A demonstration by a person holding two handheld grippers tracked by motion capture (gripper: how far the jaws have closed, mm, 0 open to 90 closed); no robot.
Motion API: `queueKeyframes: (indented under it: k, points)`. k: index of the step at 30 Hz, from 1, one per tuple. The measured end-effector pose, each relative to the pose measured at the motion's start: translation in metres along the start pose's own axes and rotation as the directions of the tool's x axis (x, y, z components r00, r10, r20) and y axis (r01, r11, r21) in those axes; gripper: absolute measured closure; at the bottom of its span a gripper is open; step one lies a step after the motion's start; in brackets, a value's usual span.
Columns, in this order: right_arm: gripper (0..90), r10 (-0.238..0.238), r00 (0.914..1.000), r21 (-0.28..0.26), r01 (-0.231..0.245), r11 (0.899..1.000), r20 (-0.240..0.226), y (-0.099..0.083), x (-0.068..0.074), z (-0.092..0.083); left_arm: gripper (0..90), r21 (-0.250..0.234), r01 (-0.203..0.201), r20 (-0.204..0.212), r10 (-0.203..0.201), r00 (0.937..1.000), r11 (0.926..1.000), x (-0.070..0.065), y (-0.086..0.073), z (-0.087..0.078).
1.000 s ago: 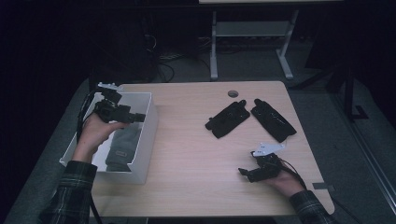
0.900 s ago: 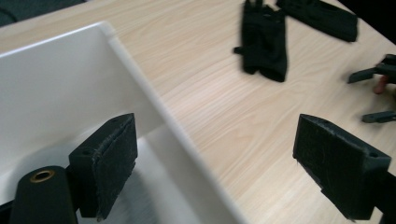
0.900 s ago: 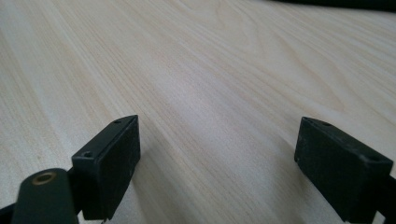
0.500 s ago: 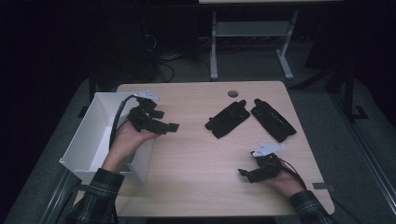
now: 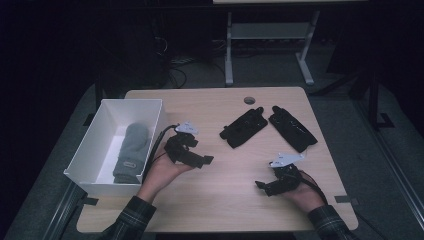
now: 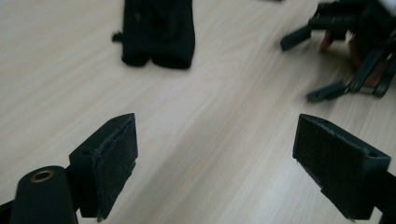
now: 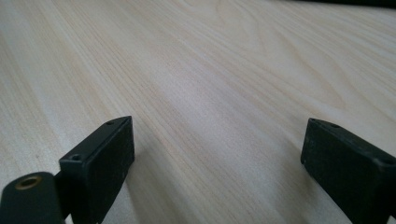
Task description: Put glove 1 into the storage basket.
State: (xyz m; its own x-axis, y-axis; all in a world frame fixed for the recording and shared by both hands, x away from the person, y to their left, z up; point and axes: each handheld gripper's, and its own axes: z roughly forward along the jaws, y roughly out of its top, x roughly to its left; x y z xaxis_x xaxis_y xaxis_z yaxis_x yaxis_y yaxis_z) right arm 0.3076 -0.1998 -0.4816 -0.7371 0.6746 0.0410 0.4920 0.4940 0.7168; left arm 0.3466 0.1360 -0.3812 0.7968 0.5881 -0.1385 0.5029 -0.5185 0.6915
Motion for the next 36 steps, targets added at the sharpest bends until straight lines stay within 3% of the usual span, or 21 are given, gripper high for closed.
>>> queueKeyframes:
  k: [11,15,23,26,29,32,36]
  points:
    - [9.6,0.001,1.0000,0.001,-0.001,1.000,-0.001,0.000,0.001,0.000,13.4,0.074,-0.032,-0.026,0.034,0.9991,0.9967,-0.007,-0.050,0.034]
    - [9.5,0.000,1.0000,0.000,0.000,1.000,0.001,0.000,0.001,0.000,13.4,0.068,-0.006,-0.015,0.007,0.9999,0.9977,-0.004,-0.063,0.040]
    - [9.7,-0.004,1.0000,0.010,0.004,1.000,0.000,0.001,0.000,0.000,13.4,0.070,-0.042,-0.044,0.045,0.9980,0.9967,-0.003,-0.079,0.043]
    - [17.0,-0.011,0.9999,0.040,0.011,0.999,-0.002,0.005,0.000,-0.003,13.2,0.074,-0.084,-0.069,0.089,0.9936,0.9937,-0.007,-0.081,0.044]
    - [26.1,-0.011,0.9997,0.035,0.011,0.999,-0.021,0.009,-0.003,-0.008,13.1,0.059,-0.078,-0.060,0.082,0.9948,0.9952,-0.007,-0.084,0.043]
    - [31.9,0.015,0.9995,0.020,-0.014,1.000,-0.027,0.012,-0.010,-0.013,12.8,0.021,-0.114,-0.077,0.116,0.9903,0.9932,-0.008,-0.090,0.045]
    - [41.3,0.045,0.9990,0.022,-0.045,0.999,-0.007,0.014,-0.022,-0.016,12.9,-0.029,-0.116,-0.073,0.114,0.9908,0.9928,-0.007,-0.094,0.046]
